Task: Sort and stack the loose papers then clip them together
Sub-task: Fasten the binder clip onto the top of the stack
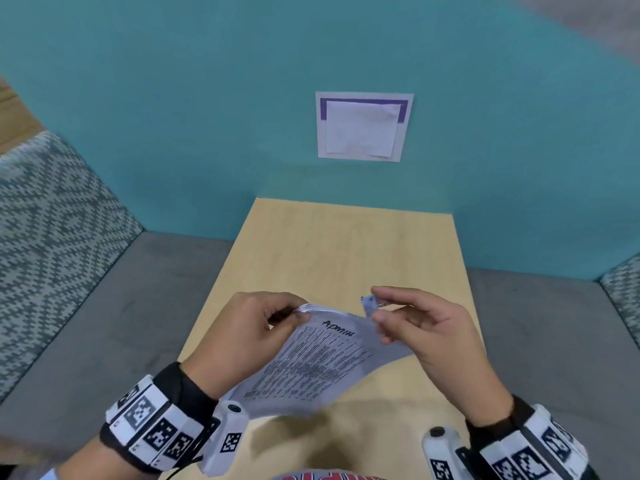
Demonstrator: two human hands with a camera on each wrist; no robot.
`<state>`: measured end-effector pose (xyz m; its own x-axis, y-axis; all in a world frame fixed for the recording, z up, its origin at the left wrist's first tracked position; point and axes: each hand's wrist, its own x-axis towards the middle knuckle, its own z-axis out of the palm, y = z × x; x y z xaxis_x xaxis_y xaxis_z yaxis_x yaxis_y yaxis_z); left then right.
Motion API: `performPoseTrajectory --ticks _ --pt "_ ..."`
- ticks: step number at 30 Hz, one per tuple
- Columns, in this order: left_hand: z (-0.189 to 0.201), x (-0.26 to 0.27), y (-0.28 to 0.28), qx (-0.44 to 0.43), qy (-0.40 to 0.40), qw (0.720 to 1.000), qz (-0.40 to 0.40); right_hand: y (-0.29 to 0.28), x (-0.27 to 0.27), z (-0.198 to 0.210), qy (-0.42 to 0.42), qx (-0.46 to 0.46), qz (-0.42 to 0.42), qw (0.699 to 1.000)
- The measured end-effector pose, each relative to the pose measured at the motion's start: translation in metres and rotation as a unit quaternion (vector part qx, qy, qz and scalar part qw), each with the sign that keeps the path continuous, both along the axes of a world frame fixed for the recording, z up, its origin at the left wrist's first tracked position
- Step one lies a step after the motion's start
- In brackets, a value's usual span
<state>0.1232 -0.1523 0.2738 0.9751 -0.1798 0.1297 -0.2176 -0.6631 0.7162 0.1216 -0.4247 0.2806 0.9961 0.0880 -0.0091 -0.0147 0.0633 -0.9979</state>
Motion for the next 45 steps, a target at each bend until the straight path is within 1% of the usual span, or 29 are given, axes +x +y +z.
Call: performPoseTrajectory --ticks 5,10,15,22,27,33,37,41,45 --pt "-0.001 -0.004 -0.007 -0.024 0.017 0.999 -0.017 0.030 0.005 0.005 -0.007 -0.069 0.039 0.997" --pt "-0.004 -0.004 0.001 -0.035 0.016 0.999 -0.013 0.036 0.007 0.005 -0.062 -0.139 0.046 0.987" --pt "-0.009 -0.005 0.005 -0.068 0.033 0.997 -0.005 0.035 0.008 -0.002 -0.105 -0.142 0.055 0.983" --pt "-0.008 -0.003 0.005 -0.080 0.044 0.996 -0.010 0.030 0.007 -0.006 -0.146 -0.156 0.068 0.975" --pt "-0.005 -0.002 0.001 -0.086 0.042 0.995 -0.014 0.030 0.005 -0.004 -0.215 -0.226 0.051 0.949" --pt "0.003 -0.001 -0.002 -0.083 0.045 0.995 -0.021 0.021 0.003 0.004 -0.308 -0.319 0.037 0.896" --pt "0.011 -0.003 -0.005 -0.080 0.041 0.996 -0.030 0.018 0.006 0.004 -0.341 -0.307 0.029 0.888" --pt "0.017 -0.005 -0.008 -0.074 0.035 0.996 -0.038 0.017 0.005 0.004 -0.347 -0.278 0.013 0.896" --pt "0.020 -0.006 -0.008 -0.069 0.035 0.996 -0.039 0.018 0.003 0.003 -0.342 -0.275 0.022 0.898"
